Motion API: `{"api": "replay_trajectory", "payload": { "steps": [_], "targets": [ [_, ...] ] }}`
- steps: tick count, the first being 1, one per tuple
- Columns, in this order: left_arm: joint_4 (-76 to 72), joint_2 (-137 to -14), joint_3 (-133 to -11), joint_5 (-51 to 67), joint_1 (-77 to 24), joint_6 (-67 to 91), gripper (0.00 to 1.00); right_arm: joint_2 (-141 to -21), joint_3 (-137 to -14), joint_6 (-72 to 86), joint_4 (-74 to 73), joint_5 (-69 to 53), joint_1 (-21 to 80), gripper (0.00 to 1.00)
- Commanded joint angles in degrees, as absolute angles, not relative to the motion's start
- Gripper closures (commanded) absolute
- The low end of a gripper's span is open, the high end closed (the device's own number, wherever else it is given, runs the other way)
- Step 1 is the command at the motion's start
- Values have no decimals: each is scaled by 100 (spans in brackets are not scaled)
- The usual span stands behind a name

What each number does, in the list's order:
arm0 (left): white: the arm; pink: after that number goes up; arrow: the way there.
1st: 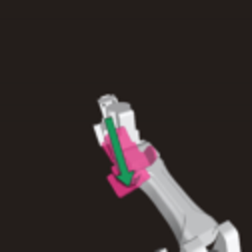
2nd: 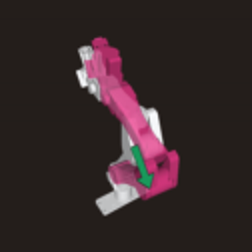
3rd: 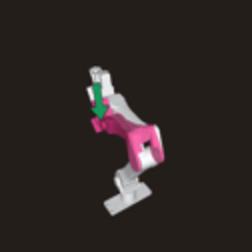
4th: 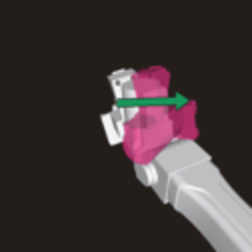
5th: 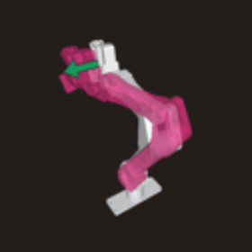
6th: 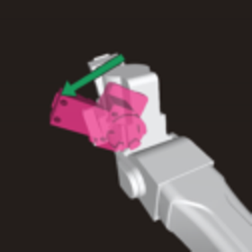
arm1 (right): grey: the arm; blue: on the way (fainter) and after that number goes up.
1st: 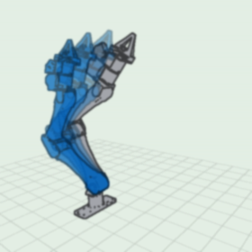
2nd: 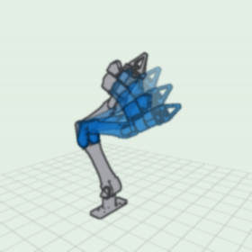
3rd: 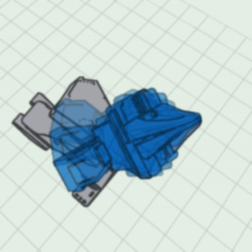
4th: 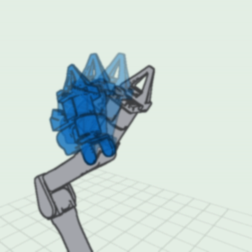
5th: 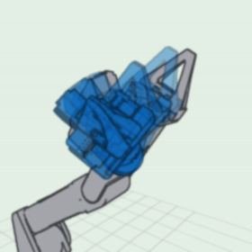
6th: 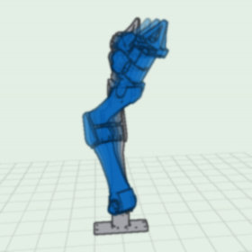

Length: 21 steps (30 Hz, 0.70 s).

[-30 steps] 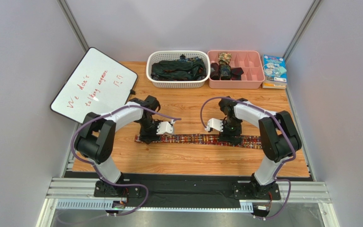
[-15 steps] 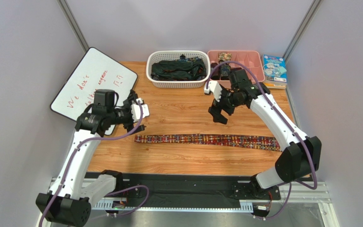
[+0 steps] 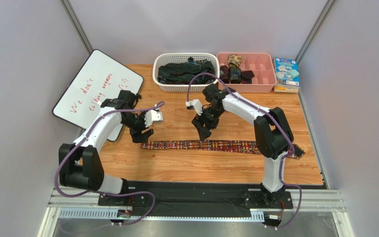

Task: Roll the ties
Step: Roll the tie at the center of the board.

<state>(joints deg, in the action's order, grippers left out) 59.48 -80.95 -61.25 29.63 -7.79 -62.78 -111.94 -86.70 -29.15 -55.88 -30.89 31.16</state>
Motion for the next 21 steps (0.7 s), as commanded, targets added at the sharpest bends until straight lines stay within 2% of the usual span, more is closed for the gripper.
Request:
{"api": "replay_trajectory", "payload": {
  "steps": [1,11,21],
  "targets": [
    [5705,-8454,-6232,2743,-975,-6355,23,-11267,-8684,-2540,-5475,-2866,3252,27],
    [5361,-9351,-6425,2505,-1248,-6091,24,-11496,-8447,-3014,-5660,-3006,3313,22],
    [5431,-9694,-6574,2549,-1327,-6091,33,-11566,-8174,-3384,-5634,-2725,3436,24]
  ]
}}
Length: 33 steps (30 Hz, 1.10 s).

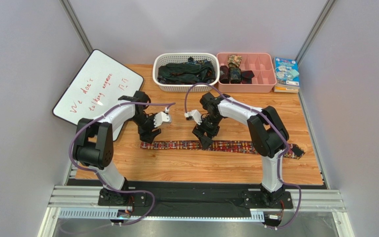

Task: Roll the ties
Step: Roll the tie at the center of the board.

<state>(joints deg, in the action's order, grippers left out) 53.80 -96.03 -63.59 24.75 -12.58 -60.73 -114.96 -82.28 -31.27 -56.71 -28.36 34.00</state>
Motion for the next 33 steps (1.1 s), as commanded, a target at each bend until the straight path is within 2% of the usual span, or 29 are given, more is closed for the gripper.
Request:
{"api": "replay_trajectory", "payload": {
  "steps": [1,2,4,5,10,11,14,17,19,20,22,23,24,28,33],
  "targets": [
    [5449,-9703,-6574,2558,-1327,-6091,33,-11584,-8156,-3427,-5651,-2725,3437,24],
    [5458,-9721,-6583,2558,-1336,-6091,33,-11610,-8156,-3436,-5660,-2725,3437,24],
    [5528,-9747,-6609,2540,-1336,-6126,40,-11628,-8156,-3480,-5686,-2681,3437,24],
    [5563,-9764,-6627,2514,-1327,-6135,47,-11663,-8174,-3489,-5730,-2681,3437,24],
    [5836,-9791,-6715,2426,-1327,-6258,67,-11742,-8235,-3630,-5879,-2707,3437,22],
    [5862,-9791,-6732,2417,-1318,-6258,76,-11760,-8261,-3699,-5932,-2724,3437,22],
    [5845,-9791,-6794,2321,-1266,-6275,90,-11751,-8270,-3779,-5985,-2698,3428,21],
    [5810,-9817,-6768,2198,-1169,-6337,97,-11760,-8279,-3814,-6020,-2681,3428,21],
    [5862,-9826,-6794,2284,-1099,-6346,99,-11751,-8279,-3832,-6047,-2681,3419,20],
    [6097,-9817,-6881,2398,-1090,-6459,94,-11742,-8279,-3841,-6047,-2681,3419,20],
    [6284,-9739,-6943,2714,-1072,-6495,75,-11725,-8279,-3841,-6056,-2698,3401,20],
    [6371,-9695,-6952,2794,-1072,-6504,60,-11716,-8279,-3841,-6056,-2716,3410,20],
    [6389,-9625,-6961,2899,-1081,-6504,55,-11716,-8288,-3850,-6064,-2725,3401,20],
    [6504,-9624,-7040,3049,-1169,-6399,47,-11733,-8297,-3850,-6073,-2751,3410,20],
    [6364,-9860,-6917,2936,-1424,-6267,44,-11733,-8279,-3841,-6091,-2786,3401,20]
  ]
}}
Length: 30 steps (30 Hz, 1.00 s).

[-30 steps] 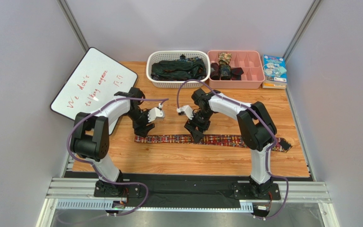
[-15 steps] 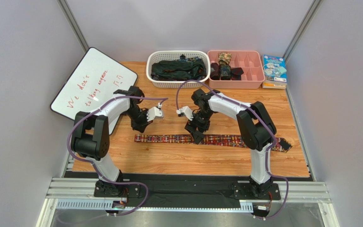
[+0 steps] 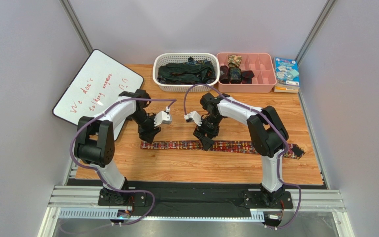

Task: Roll the ties
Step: Roll the tie at the center of the board.

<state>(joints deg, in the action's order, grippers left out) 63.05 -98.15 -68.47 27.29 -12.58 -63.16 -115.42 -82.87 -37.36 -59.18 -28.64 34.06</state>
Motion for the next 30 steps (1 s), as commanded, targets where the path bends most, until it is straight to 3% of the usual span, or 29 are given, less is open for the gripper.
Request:
{"api": "replay_trajectory", "payload": {
  "steps": [1,6,11,13,16,30],
  "targets": [
    [6294,-9922,-6908,2909,-1441,-6232,44,-11733,-8279,-3850,-6100,-2786,3410,20],
    [6144,-10142,-6847,2567,-1441,-6346,46,-11751,-8297,-3981,-6222,-2848,3401,15],
    [6301,-10195,-6952,2478,-1433,-6486,69,-11804,-8323,-4095,-6284,-2848,3410,14],
    [6407,-10169,-7057,2557,-1389,-6495,84,-11804,-8315,-4131,-6310,-2830,3401,14],
    [6460,-10151,-7163,2610,-1301,-6434,100,-11786,-8271,-4192,-6319,-2821,3393,13],
    [5871,-10292,-7066,2338,-1186,-6170,100,-11742,-8209,-4307,-6389,-2821,3322,12]
  ]
}}
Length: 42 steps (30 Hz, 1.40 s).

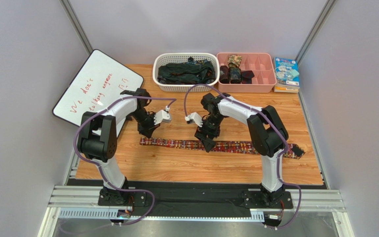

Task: Roll the ties
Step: Roll the tie at the center of the board.

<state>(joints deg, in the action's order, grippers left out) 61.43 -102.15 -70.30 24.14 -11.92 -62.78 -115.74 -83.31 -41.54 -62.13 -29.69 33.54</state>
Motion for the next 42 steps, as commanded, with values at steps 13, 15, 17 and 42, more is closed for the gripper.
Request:
{"api": "replay_trajectory", "payload": {
  "steps": [13,15,17,42],
  "targets": [
    [5712,-10503,-7004,1916,-1204,-5985,62,-11330,-8885,-3991,-6671,-3173,3401,16],
    [6071,-10232,-7101,2389,-1020,-6099,52,-11268,-8982,-3763,-6601,-3199,3428,18],
    [6205,-9873,-7189,2819,-740,-6065,48,-11180,-9140,-3517,-6522,-3348,3445,24],
    [4597,-7770,-6012,4140,589,-478,33,-11663,-8033,-1308,-4991,-2629,3490,51]
  ]
}}
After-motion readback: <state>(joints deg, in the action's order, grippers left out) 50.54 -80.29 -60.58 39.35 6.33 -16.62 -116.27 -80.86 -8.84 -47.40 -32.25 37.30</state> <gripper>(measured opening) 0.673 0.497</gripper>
